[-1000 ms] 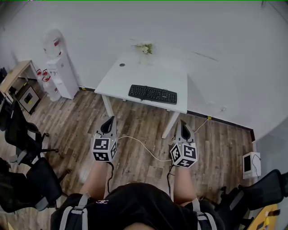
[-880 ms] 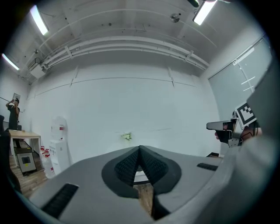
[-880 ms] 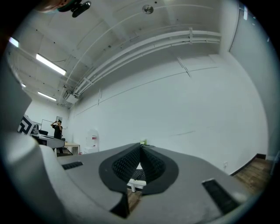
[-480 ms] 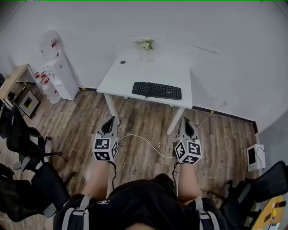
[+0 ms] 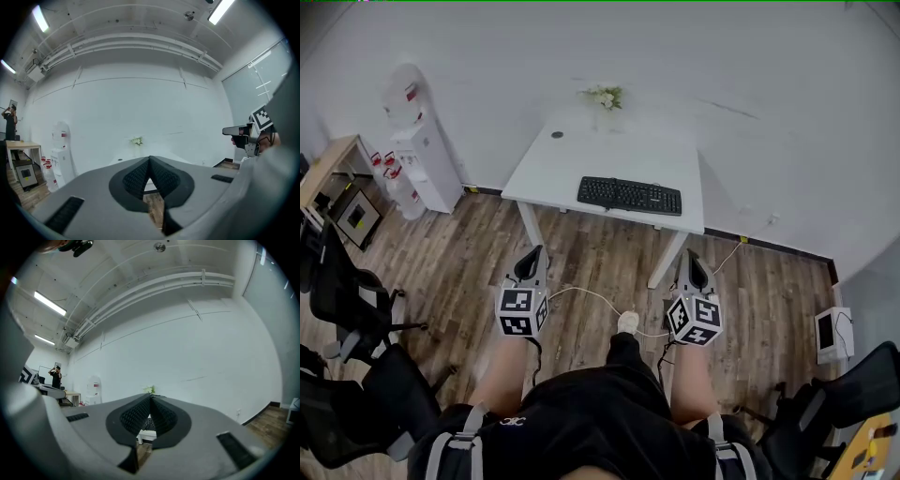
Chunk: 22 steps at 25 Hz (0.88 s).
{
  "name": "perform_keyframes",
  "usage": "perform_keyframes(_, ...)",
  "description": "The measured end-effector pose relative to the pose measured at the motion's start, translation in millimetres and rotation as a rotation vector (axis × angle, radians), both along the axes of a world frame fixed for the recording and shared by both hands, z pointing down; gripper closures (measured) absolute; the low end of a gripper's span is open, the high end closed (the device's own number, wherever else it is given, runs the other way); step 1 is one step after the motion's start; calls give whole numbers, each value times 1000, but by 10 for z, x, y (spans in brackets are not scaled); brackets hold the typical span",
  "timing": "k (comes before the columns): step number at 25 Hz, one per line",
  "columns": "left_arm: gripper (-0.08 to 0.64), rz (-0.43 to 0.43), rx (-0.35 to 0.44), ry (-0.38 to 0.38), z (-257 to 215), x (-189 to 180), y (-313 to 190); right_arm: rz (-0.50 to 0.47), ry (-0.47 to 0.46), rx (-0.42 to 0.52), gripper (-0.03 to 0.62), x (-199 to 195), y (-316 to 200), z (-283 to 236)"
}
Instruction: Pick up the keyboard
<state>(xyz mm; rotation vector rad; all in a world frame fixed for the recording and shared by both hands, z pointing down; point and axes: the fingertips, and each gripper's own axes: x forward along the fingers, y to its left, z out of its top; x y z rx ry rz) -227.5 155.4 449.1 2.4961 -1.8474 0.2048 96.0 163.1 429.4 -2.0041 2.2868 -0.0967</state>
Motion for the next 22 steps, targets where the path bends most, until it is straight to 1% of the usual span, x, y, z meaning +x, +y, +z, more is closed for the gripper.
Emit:
perform_keyframes(6,551,-8,-1,-17,69,76,-465,-7,-15,-4,588,107,-529,136)
perform_keyframes(10,551,-22,3,-36,57,122,-913,-16,-31,-7,588,159,-1013,203)
perform_keyframes(13,551,-36,-3,-29,26,155,-1269,-24,-42,-17,588,206,-1388,236)
perform_keyframes(20,551,-58,-16,-30,-37,359,-2130,-37,-7,4,588,447,-2357,92)
perform_keyframes(22,551,-68,-29,-15,-45,402,-2383,-45,-6,7,588,496,-2609,40)
